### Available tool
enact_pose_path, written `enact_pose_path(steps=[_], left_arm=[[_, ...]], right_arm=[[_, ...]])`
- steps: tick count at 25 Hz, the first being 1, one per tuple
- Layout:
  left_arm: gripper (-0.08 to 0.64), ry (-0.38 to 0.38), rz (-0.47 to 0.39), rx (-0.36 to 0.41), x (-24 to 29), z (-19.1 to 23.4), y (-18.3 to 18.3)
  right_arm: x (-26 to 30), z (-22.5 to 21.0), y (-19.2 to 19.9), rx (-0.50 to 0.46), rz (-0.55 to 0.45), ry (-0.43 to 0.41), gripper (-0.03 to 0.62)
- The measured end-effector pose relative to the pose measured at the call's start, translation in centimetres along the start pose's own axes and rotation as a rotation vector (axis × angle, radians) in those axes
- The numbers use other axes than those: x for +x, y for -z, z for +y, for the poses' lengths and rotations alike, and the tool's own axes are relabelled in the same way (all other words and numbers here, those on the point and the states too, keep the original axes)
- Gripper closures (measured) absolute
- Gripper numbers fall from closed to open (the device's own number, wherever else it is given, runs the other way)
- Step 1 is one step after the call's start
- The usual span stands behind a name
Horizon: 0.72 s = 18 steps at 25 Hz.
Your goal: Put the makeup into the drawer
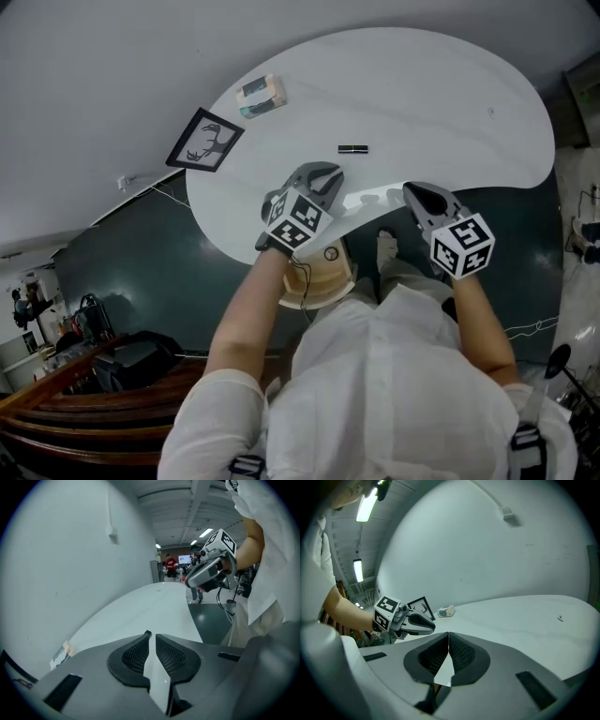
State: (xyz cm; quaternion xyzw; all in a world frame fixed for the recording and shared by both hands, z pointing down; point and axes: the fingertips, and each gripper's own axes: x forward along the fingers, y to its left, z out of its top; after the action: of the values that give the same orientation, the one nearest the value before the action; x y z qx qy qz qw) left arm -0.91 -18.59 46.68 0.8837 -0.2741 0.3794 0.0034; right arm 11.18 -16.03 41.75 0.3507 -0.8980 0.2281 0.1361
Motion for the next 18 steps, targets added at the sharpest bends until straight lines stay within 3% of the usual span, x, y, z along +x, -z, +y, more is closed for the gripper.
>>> enact_pose_path(steps=[2,5,18], left_arm=[[0.455,0.006,0.037,0.028,1.0,0.8,0.2],[0.405,0.019,0.1,0.094,2.5,1.8,0.5],[0.403,0.136,0.293,0.268,8.4,2.9,2.3]], right_arm=[[0.0,-0.5,0.1,0.008,0.001,0.003,0.581],[-0.1,-1.1,0.4,0.02,0.005,0.008,0.581],[-1.0,-3.6,1.5,0.058,0.027,0.025,0.581]])
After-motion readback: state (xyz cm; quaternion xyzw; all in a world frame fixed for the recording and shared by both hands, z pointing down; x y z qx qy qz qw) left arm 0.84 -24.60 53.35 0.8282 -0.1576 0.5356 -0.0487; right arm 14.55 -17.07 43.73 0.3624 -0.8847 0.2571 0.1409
